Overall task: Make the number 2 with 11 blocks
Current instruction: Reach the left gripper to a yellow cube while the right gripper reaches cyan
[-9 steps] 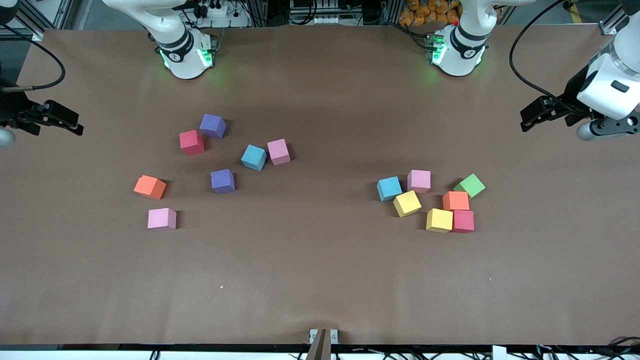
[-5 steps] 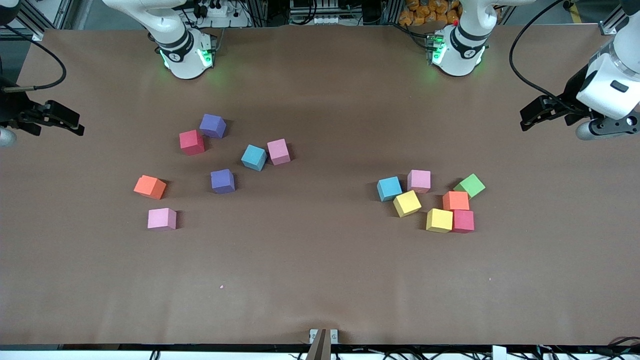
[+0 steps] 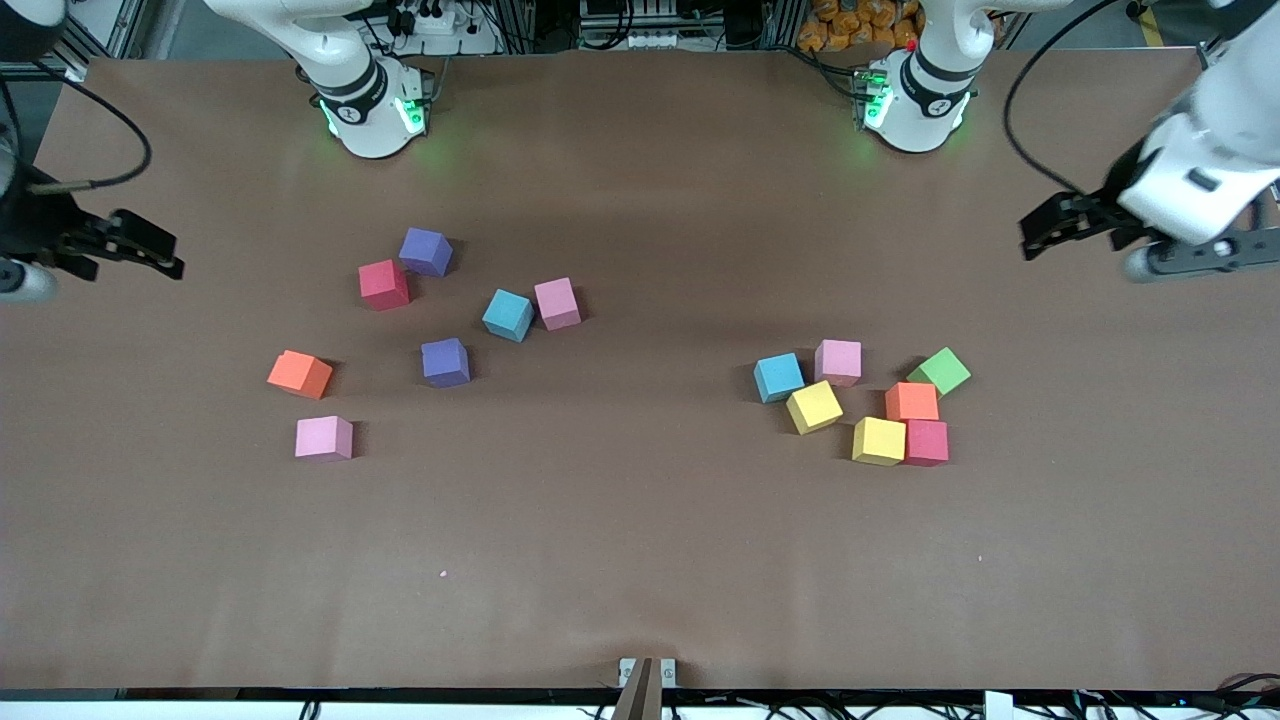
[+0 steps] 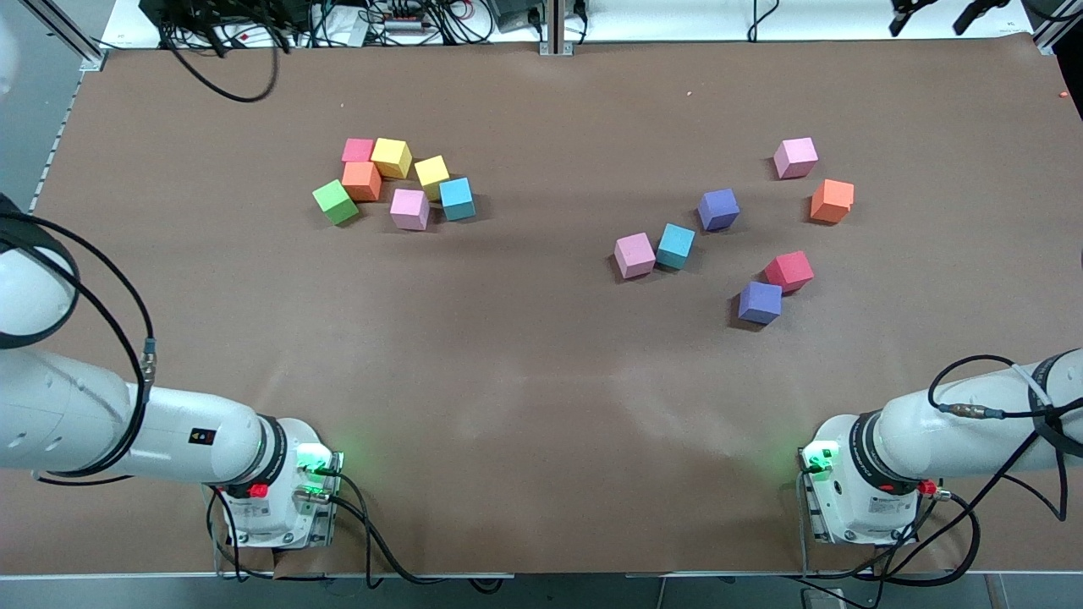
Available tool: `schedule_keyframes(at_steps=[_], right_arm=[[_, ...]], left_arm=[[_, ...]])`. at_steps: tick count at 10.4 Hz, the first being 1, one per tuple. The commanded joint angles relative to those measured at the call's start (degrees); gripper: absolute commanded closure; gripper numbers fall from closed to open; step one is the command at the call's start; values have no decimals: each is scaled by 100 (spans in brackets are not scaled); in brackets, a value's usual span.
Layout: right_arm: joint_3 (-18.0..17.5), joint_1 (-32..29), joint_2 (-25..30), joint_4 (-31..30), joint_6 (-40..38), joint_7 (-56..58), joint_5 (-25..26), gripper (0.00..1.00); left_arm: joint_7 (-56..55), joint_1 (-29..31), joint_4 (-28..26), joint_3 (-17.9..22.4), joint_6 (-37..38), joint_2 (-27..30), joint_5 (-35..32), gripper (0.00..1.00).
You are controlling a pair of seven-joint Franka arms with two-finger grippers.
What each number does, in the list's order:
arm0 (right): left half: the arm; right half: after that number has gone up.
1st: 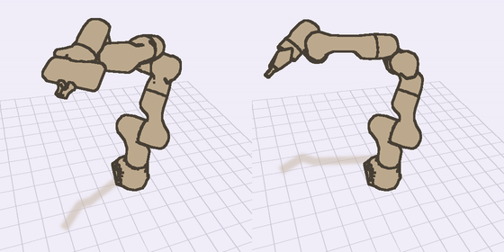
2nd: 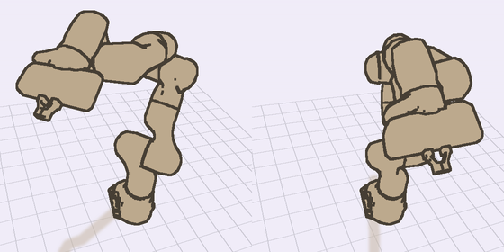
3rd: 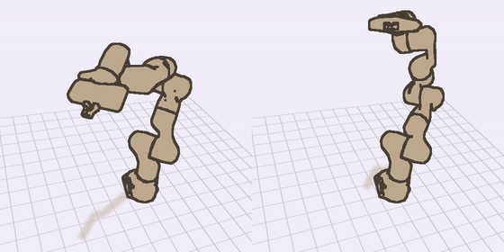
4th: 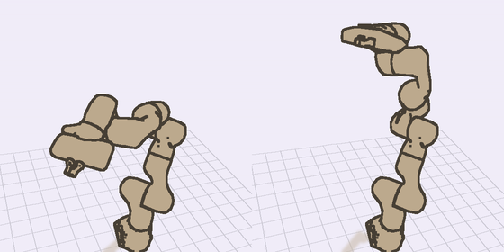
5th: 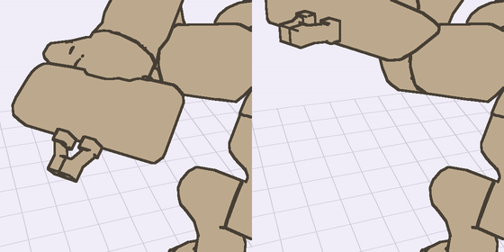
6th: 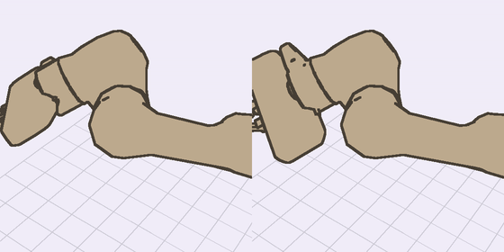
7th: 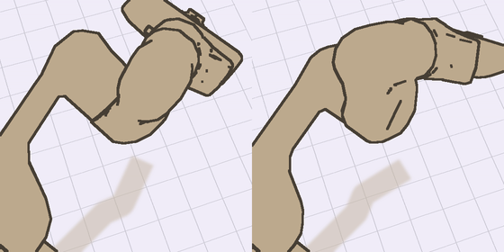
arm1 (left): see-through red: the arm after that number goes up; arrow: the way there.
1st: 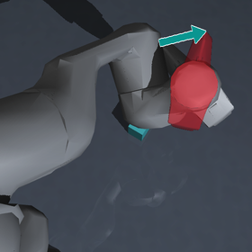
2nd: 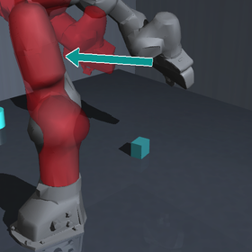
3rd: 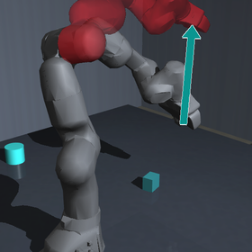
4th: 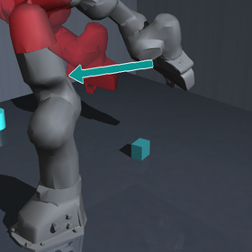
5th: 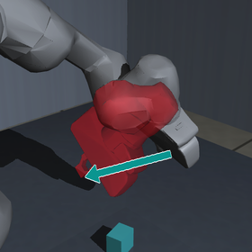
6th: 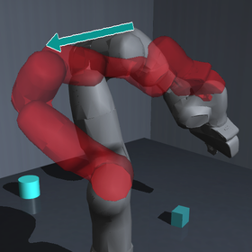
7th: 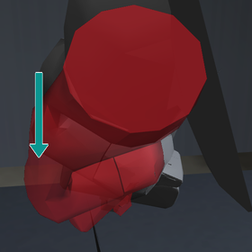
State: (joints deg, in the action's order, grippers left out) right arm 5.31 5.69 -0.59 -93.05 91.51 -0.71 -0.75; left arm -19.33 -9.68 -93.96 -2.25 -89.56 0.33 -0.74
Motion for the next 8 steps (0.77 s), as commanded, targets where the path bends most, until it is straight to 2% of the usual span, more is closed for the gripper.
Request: schedule_keyframes(at_steps=[1, 5, 7, 8], right_arm=[[-13, 230, -396, -91, 445, -603, -13, 0], [-22, 372, -1310, -91, 1149, -861, -109, 0], [-13, 328, -1487, -91, 1281, -922, -775, 0], [-13, 371, -1584, -99, 1342, -931, -813, 0]], left_arm=[[-1112, -725, -272, -12, -621, -530, -13, 0], [-2537, -1167, -281, -232, -1851, -1656, -48, 0], [-2926, -1255, -299, -311, -2406, -2122, -75, 0], [-2927, -1264, -316, -311, -2582, -2272, -75, 0]])
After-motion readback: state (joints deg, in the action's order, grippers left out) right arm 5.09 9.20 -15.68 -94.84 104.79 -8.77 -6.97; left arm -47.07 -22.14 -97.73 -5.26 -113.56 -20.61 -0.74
